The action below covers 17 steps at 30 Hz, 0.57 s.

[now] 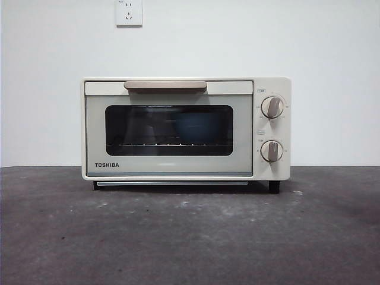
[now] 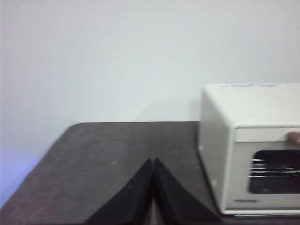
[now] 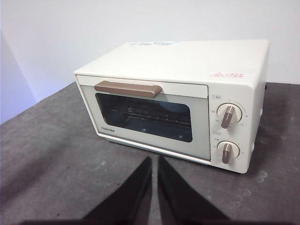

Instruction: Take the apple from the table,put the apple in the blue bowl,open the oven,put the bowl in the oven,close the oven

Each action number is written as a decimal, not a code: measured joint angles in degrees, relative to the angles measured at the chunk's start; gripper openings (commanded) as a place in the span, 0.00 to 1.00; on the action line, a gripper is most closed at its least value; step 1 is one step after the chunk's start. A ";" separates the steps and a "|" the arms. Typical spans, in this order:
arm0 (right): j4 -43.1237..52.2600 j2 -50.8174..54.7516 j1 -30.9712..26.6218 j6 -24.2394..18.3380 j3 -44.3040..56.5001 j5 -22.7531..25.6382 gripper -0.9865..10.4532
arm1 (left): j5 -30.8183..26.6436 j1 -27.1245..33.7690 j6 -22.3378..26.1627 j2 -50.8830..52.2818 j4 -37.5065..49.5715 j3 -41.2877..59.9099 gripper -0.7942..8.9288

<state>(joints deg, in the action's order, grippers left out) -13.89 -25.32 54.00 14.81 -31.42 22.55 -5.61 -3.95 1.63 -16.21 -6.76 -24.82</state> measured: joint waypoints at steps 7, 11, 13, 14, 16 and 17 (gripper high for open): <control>0.00 0.00 0.00 0.00 0.00 0.00 0.09 | 0.00 3.04 0.17 8.90 1.25 13.33 0.09; 0.00 0.00 0.00 0.00 0.00 0.00 0.09 | 0.00 3.19 -0.66 12.52 0.83 18.27 0.09; 0.00 0.00 0.00 0.00 0.00 0.00 0.09 | 0.00 3.19 -0.92 14.14 0.31 19.87 0.09; 0.00 0.00 0.00 0.00 0.00 0.00 0.09 | 0.00 3.19 -0.94 14.82 0.00 20.44 0.09; 0.00 0.00 0.00 0.00 0.00 0.00 0.09 | 0.00 3.19 -0.96 16.02 -0.44 21.70 0.09; 0.00 0.00 0.00 0.00 0.00 0.00 0.09 | 0.00 3.19 -0.98 16.00 -0.63 22.14 0.09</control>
<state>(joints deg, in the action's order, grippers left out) -13.89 -25.32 54.00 14.81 -31.42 22.55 -5.61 -0.75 0.64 -0.21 -7.40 -2.68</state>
